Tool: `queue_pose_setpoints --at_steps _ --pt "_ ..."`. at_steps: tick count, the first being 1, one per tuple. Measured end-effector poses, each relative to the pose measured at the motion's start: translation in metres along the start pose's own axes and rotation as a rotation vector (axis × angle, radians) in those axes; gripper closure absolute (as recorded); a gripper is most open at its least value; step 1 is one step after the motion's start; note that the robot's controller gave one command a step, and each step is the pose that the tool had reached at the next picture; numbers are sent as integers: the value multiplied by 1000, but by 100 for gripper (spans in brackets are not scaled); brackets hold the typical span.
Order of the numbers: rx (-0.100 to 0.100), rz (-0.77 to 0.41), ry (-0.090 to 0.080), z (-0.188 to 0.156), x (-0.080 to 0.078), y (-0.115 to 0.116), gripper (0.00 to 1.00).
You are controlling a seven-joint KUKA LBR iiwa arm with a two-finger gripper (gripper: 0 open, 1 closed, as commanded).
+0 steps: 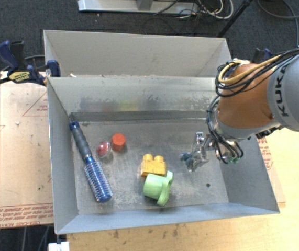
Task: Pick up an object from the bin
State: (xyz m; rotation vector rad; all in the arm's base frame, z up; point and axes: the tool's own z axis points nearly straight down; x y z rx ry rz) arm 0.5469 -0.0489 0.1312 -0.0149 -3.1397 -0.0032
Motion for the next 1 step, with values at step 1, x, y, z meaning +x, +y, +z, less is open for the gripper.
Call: queue_pose_setpoints --at_steps 1 --pt "1 -24 -6 -9 -11 10 100"
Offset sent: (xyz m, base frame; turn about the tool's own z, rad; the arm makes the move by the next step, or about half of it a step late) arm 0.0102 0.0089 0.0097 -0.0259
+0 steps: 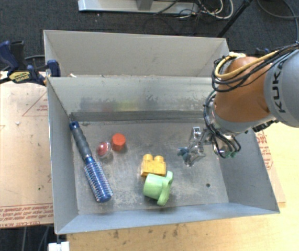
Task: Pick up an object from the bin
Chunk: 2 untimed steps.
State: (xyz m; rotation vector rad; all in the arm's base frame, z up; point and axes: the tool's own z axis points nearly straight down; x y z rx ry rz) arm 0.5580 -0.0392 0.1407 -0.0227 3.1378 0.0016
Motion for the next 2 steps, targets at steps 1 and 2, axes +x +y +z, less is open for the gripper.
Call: queue_pose_setpoints --at_steps 1,2 --pt "1 119 -4 -19 -50 -22 100" --pt "1 69 -11 -108 -80 -6 100"
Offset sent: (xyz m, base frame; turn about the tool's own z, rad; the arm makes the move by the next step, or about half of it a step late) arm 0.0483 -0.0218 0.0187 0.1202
